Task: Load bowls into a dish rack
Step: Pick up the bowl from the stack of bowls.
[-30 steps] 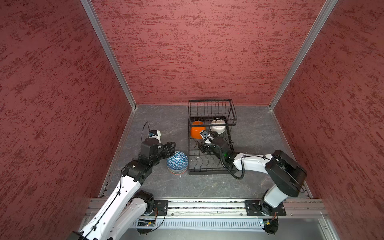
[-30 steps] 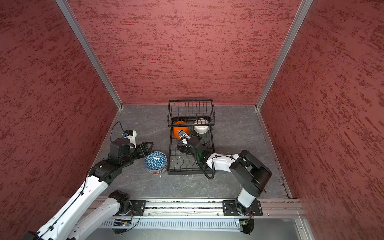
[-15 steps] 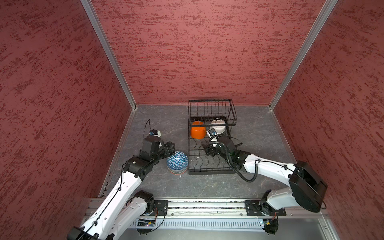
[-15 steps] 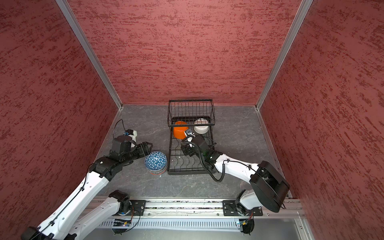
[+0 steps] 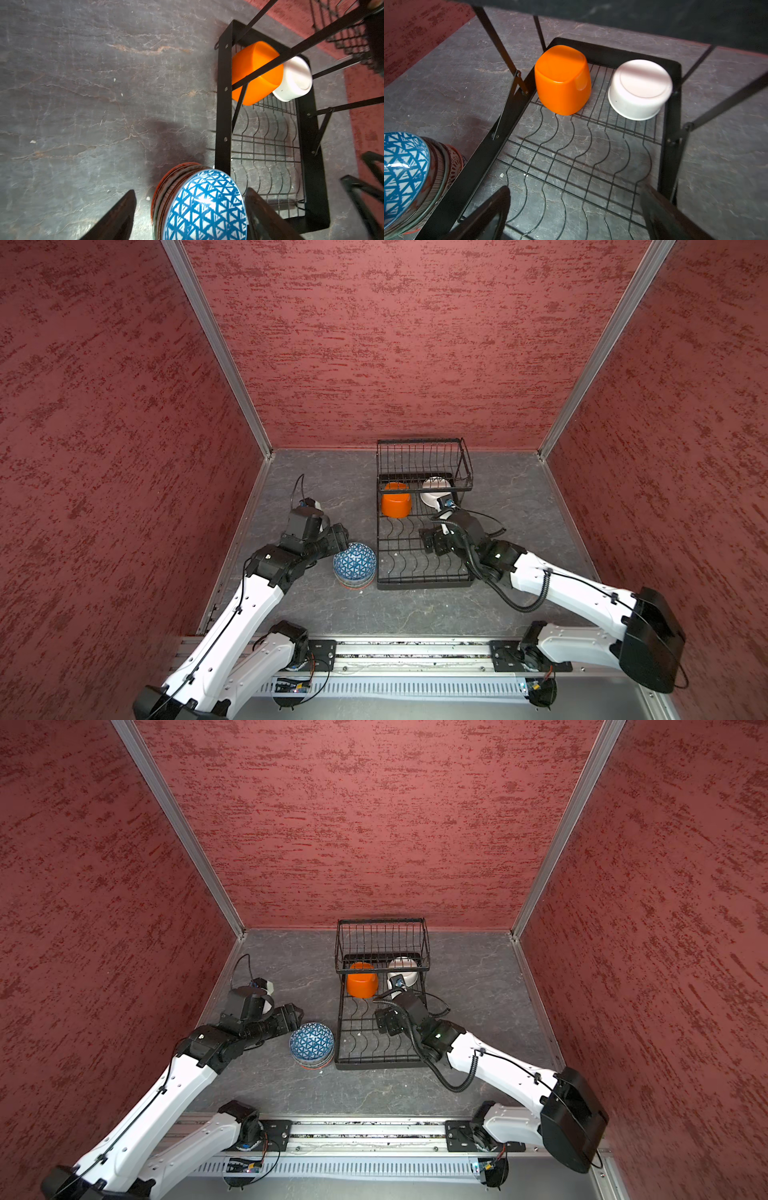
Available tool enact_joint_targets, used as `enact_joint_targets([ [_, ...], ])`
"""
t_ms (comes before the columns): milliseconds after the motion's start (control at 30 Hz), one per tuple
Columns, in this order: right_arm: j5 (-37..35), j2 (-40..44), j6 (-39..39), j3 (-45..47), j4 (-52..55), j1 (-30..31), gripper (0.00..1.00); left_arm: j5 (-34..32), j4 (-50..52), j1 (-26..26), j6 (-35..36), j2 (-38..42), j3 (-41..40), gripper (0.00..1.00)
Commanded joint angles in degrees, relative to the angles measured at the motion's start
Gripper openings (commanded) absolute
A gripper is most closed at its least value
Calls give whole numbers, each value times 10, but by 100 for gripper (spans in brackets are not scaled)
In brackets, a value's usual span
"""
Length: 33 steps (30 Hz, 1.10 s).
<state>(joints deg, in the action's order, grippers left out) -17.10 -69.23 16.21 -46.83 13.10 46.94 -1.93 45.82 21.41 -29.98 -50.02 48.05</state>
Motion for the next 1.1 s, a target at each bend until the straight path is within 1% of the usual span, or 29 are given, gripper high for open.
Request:
enact_joint_targets([
  [0, -41, 33, 38, -19, 53, 2, 99, -33, 39, 29, -6, 0, 22, 83],
  [167, -58, 62, 45, -29, 89, 2, 99, -73, 81, 79, -26, -11, 43, 84],
  [333, -70, 45, 52, -70, 152, 3, 99, -130, 158, 136, -63, -41, 71, 84],
  [500, -71, 44, 67, -83, 165, 3, 99, -173, 227, 188, -110, -72, 88, 84],
  [633, -68, 53, 68, -87, 160, 2, 99, -176, 244, 204, -128, -82, 91, 84],
  [733, -56, 68, 64, -79, 139, 1, 99, -172, 246, 206, -133, -85, 88, 84],
  [833, -45, 68, 74, -86, 142, -6, 98, -172, 246, 206, -135, -90, 87, 83],
  [1067, -44, 47, 104, -101, 157, -19, 88, -171, 241, 203, -128, -118, 93, 82],
])
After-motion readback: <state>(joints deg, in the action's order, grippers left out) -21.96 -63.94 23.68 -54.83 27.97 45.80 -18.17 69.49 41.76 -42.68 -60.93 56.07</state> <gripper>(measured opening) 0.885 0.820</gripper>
